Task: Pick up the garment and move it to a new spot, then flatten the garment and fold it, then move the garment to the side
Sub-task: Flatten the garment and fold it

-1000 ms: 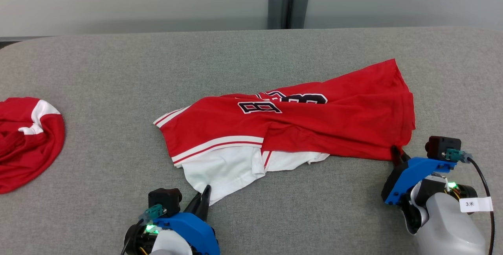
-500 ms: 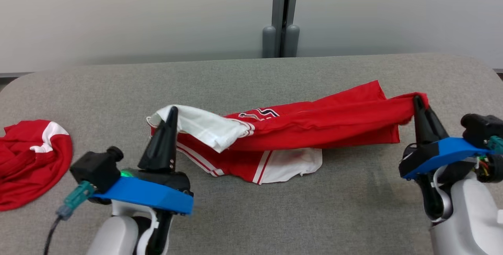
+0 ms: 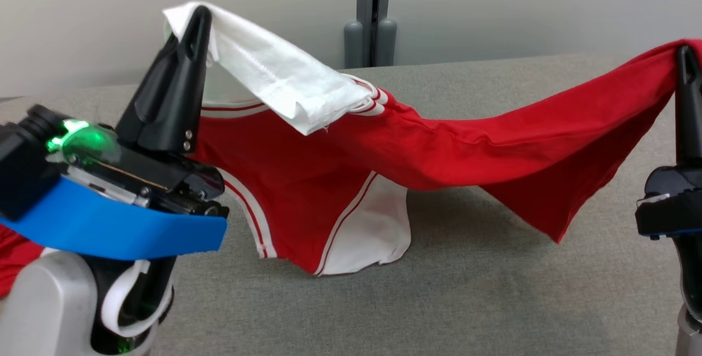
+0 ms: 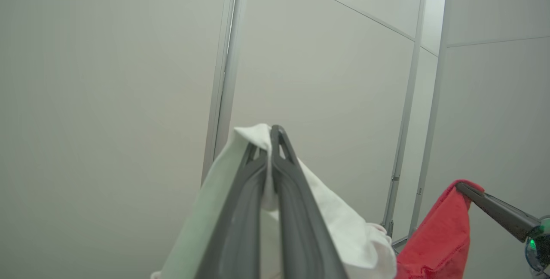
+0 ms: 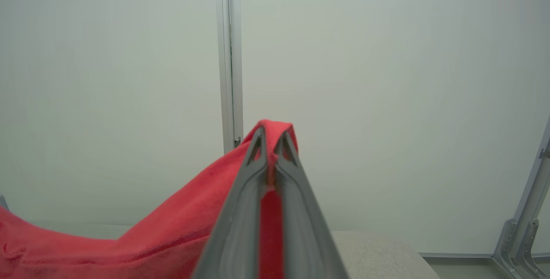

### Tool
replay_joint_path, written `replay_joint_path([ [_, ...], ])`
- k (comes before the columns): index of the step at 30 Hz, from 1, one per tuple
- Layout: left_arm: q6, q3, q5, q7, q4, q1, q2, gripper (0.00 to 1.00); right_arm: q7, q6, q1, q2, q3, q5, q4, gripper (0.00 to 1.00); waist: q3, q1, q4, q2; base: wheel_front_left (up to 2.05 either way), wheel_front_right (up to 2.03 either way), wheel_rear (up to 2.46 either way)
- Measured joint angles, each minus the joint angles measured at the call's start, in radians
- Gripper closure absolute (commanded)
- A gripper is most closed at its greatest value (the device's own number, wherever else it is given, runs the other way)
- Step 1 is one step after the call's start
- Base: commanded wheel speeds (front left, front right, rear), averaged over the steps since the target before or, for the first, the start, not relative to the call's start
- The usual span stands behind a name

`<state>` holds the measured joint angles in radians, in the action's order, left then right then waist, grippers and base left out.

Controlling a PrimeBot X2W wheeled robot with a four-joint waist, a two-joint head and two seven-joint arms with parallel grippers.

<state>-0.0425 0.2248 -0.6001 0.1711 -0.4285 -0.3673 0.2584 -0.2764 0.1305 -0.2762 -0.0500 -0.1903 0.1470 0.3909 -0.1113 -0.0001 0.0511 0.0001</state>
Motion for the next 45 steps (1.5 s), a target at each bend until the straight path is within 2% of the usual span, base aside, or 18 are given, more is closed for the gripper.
replay_joint_path([
  [3,0.004,-0.006,0.010,0.058,-0.031,-0.070,0.034,1.00,-0.052,0.000,-0.040,0.000,0.009,-0.016,0.037,1.00,-0.036,0.0000,0.014,0.0000,0.00,0.00,0.00],
  [5,0.003,-0.014,0.008,0.084,-0.026,-0.122,0.046,1.00,-0.083,0.000,-0.086,-0.006,0.014,-0.012,0.014,1.00,-0.066,0.0001,0.023,0.0001,0.00,0.00,0.00],
  [10,-0.003,-0.038,-0.015,0.136,0.074,-0.266,0.066,1.00,-0.113,0.000,-0.247,-0.054,0.050,0.036,-0.152,1.00,-0.166,0.0003,0.052,0.0001,0.00,0.00,0.00],
  [14,-0.022,-0.048,0.018,0.147,0.202,-0.433,0.105,1.00,-0.089,0.000,-0.431,-0.089,0.094,0.066,-0.328,1.00,-0.252,0.0005,0.069,0.0002,0.00,0.00,0.00],
  [18,-0.047,-0.033,0.103,0.105,0.363,-0.630,0.144,1.00,-0.003,0.000,-0.633,-0.120,0.108,0.057,-0.494,1.00,-0.320,0.0005,0.069,0.0003,0.00,0.00,0.00],
  [23,-0.064,0.016,0.174,0.007,0.561,-0.831,0.138,1.00,0.151,0.000,-0.818,-0.209,0.203,-0.050,-0.676,1.00,-0.353,0.0005,0.054,0.0004,0.00,0.00,0.00],
  [27,-0.072,0.049,0.258,-0.109,0.659,-0.967,0.152,1.00,0.309,0.000,-0.953,-0.221,0.195,-0.086,-0.759,1.00,-0.346,0.0000,0.058,0.0001,0.00,0.00,0.00],
  [30,-0.073,0.072,0.297,-0.191,0.716,-1.027,0.153,1.00,0.396,0.000,-0.998,-0.232,0.179,-0.104,-0.819,1.00,-0.339,-0.0001,0.055,0.0000,0.00,0.00,0.00],
  [35,-0.081,0.140,0.303,-0.269,0.791,-0.995,0.143,1.00,0.440,0.000,-0.969,-0.233,0.183,-0.109,-0.934,1.00,-0.344,0.0000,0.043,0.0000,0.00,0.00,0.00],
  [39,-0.082,0.193,0.270,-0.330,0.841,-0.795,0.117,1.00,0.480,0.000,-0.830,-0.209,0.191,-0.098,-1.069,1.00,-0.349,0.0003,0.027,0.0001,0.00,0.00,0.00],
  [45,-0.068,0.204,0.177,-0.380,0.851,-0.485,0.061,1.00,0.502,0.000,-0.684,-0.181,0.205,-0.031,-1.203,1.00,-0.313,0.0002,0.000,0.0001,0.00,0.00,0.00],
])
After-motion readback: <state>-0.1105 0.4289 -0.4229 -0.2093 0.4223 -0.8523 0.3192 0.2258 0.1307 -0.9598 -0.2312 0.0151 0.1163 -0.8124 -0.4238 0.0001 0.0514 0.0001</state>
